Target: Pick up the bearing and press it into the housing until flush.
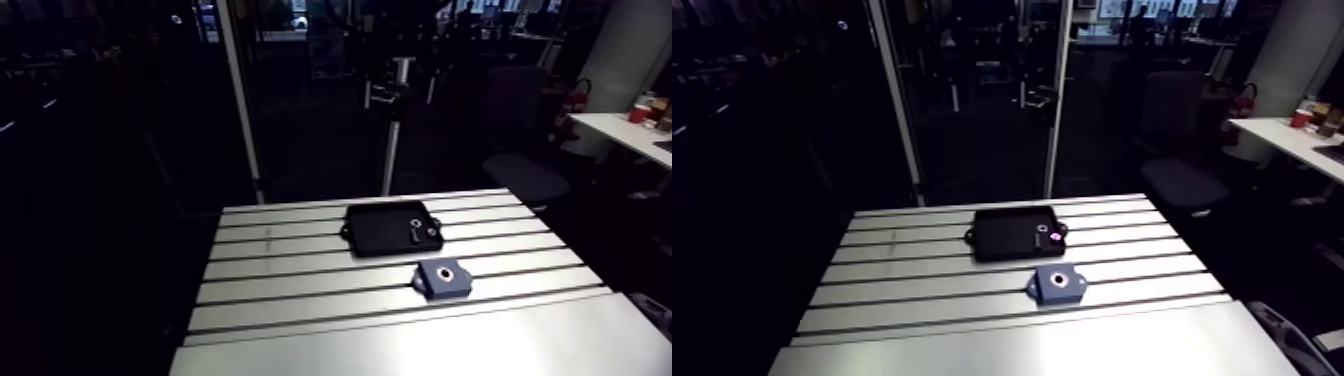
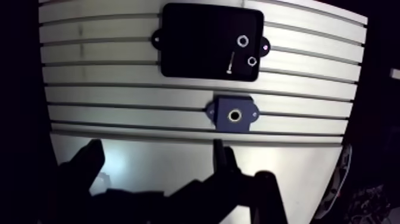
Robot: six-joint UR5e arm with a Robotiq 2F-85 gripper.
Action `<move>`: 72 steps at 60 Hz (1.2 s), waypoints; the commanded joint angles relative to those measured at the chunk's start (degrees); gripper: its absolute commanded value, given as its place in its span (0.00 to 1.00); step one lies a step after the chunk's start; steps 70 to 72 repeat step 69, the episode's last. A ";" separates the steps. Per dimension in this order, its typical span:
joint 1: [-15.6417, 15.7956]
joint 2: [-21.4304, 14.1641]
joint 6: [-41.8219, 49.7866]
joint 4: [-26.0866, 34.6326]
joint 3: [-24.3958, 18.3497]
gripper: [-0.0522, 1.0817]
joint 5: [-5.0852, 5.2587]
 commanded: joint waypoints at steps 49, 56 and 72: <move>3.10 -0.17 3.16 2.20 -2.84 0.05 -0.62; 3.19 -0.08 3.24 2.13 -2.72 0.05 -0.34; 3.36 0.00 3.25 2.20 -2.57 0.05 -0.34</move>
